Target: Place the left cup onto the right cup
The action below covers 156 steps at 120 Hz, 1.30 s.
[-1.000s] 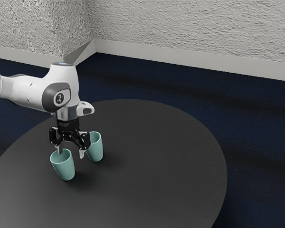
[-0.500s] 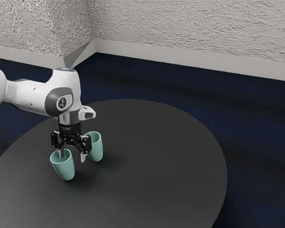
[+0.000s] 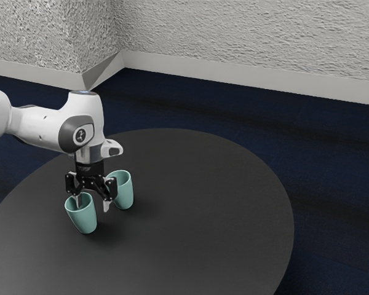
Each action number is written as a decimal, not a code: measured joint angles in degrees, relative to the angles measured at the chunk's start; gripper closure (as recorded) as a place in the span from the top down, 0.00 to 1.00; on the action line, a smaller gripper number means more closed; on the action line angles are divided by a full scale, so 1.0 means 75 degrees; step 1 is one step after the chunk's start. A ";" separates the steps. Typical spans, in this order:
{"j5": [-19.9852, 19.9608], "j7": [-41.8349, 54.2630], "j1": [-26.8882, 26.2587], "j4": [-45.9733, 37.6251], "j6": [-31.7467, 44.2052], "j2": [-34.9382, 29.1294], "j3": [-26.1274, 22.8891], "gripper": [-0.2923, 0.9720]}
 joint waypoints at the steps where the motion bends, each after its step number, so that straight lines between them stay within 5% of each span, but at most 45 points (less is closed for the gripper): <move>1: 0.0000 0.0000 0.0000 0.0000 0.0000 0.0002 0.0000 0.69; 73: -0.0005 0.0000 -0.0022 0.0070 0.0050 0.0239 0.0092 0.65; 156: -0.0007 0.0000 -0.0008 0.0070 0.0082 0.0236 0.0150 0.48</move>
